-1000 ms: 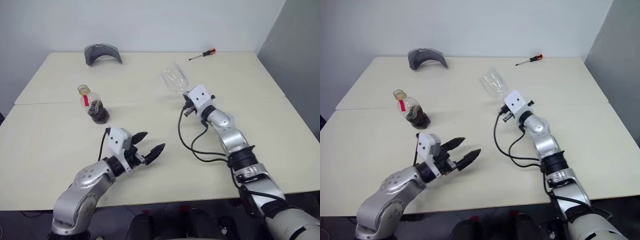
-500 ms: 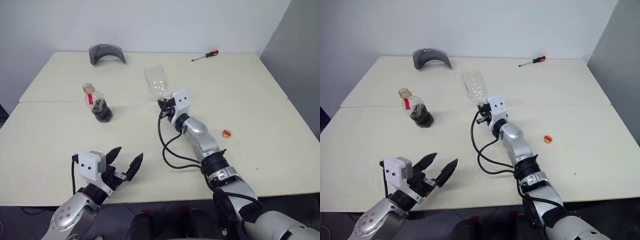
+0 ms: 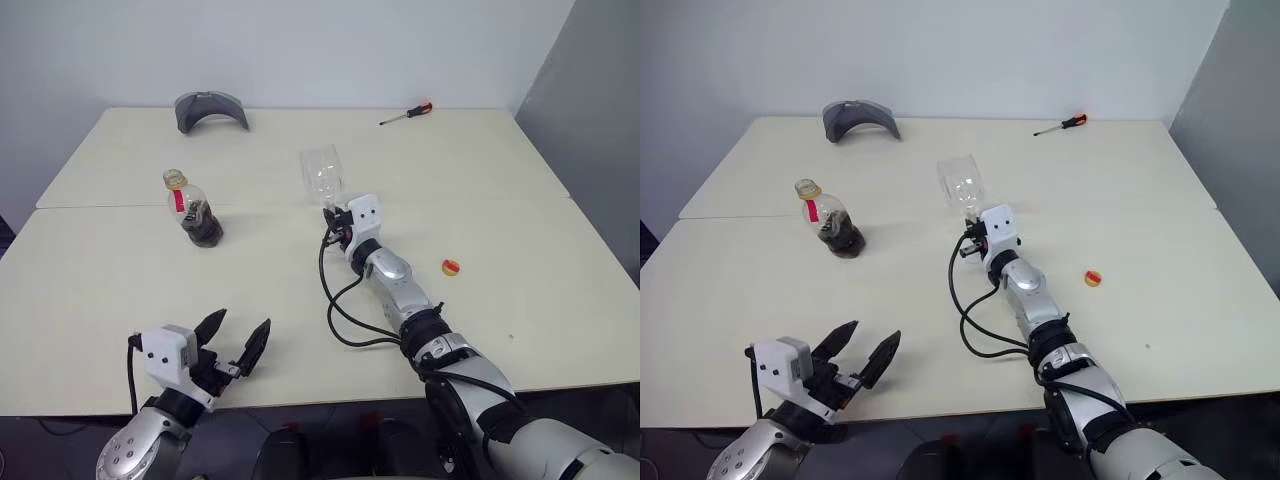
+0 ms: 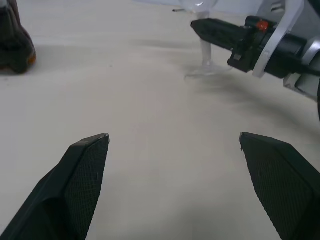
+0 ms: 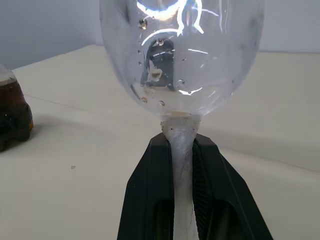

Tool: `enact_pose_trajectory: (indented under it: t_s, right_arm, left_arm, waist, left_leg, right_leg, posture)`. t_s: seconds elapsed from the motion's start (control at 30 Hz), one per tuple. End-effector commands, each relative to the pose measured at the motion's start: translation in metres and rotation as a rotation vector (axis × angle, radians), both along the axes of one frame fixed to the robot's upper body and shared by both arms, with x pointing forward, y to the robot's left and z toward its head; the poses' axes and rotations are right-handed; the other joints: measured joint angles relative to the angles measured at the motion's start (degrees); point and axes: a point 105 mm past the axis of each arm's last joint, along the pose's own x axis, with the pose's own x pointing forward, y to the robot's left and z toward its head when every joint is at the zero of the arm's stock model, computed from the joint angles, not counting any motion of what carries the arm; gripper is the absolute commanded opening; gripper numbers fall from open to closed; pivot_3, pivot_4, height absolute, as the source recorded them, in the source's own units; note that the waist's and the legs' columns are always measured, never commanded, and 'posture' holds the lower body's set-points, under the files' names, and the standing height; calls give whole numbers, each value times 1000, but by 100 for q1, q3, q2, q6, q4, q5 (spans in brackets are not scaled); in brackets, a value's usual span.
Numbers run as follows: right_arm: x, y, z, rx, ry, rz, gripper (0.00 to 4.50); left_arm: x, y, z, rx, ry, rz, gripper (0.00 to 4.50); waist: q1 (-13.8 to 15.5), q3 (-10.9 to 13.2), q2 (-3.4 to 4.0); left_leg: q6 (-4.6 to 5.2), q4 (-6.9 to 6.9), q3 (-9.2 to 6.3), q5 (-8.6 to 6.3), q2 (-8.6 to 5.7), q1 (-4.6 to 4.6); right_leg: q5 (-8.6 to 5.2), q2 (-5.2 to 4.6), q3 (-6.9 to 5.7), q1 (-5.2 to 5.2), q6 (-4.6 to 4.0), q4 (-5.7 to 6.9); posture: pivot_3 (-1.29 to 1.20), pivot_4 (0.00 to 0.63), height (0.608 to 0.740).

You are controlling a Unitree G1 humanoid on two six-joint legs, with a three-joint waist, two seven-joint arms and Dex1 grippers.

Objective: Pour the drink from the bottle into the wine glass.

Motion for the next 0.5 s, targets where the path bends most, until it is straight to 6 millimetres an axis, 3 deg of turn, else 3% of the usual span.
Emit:
enact_pose_trajectory:
  t_s: [0.03, 0.3, 0.5]
  right_arm:
    - [-6, -5, -11, -50, 18, 5, 188]
    - [-21, -29, -28, -150, 78, 8, 188]
    - [-28, -39, -45, -217, 153, -1, 188]
  left_arm:
    - [-1, 0, 3, 8, -49, -24, 4500]
    - [-4, 9, -8, 21, -56, -37, 4500]
    - [-3, 6, -4, 20, -71, -43, 4500]
  waist:
    - [3, -2, 0]
    - [15, -56, 4]
    - [17, -113, 2]
  left_leg:
    - [-1, 0, 0, 0, 0, 0]
    - [16, 1, -3, -29, -1, 18]
    - [31, -1, -3, -49, -2, 54]
  right_leg:
    - [-2, 0, 0, 1, 3, 1]
    - [-19, -3, -3, 26, 7, -2]
    - [-38, -3, -2, 55, 5, -2]
  posture:
    - [0, 150, 740]
    - [0, 150, 740]
    - [0, 150, 740]
